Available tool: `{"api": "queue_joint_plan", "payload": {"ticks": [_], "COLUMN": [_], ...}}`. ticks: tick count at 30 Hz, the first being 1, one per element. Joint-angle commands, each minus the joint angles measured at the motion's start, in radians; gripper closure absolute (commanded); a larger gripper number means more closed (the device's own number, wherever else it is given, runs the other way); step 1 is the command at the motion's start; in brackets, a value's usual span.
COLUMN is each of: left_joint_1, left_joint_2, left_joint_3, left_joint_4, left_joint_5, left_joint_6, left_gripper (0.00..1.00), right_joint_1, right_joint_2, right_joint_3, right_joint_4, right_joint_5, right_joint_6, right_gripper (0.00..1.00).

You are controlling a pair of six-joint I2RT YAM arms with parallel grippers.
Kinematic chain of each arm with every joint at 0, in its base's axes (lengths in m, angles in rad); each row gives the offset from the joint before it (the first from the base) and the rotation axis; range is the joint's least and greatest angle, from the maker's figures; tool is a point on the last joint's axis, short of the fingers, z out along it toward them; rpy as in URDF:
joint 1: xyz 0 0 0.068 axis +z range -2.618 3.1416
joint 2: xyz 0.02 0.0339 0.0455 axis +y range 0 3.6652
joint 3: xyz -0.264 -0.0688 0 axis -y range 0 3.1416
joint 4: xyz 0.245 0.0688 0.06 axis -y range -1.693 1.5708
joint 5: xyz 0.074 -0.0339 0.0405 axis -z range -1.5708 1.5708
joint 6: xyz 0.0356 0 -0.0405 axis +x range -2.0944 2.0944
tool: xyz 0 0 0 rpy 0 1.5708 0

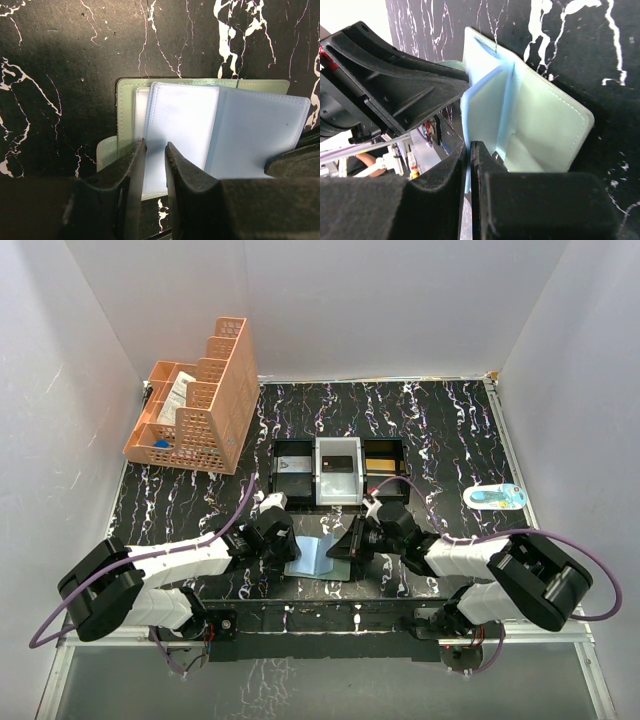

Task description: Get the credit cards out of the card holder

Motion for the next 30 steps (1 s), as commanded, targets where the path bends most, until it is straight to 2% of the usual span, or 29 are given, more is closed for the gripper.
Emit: {"api": "queue_joint_plan", "payload": {"ticks": [1,11,20,24,30], "left_joint_1": [-0.014,-0.017,-0.018,-0.018,-0.019], "left_joint_2": [0.006,-0.014,-0.055,-0.048,-0.042], "left_joint_3": [-0.016,-0.020,-0.041,-0.039,-0.011], "left_joint_4": [-0.053,-0.064,-0.064,-0.058,-0.075], "left_joint_5": [0.021,0.021,0.024,0.033,0.048], "left_joint_6": [0.002,-0.005,-0.008,-0.003,0.008], "left_gripper": [0.78,0.79,0.78,0.78,0.76], "right_joint_1": [0.028,0.075,0.075,0.075,0.091], "right_joint_2": [0.054,0.197,0.082,0.120,0.126], "right_joint_3": [0.092,0.164,0.152,0.176,0.202], "right_joint_4": [0.076,0.051,-0.183,-0.221,-0.314], "right_joint_5": [-0.053,0.016,0.190,0.185,0.288], "right_joint_6": [-0.003,0.008,-0.041,-0.056,-0.056], "right_gripper": [0.93,0.93,0.93,0.93,0.89]}}
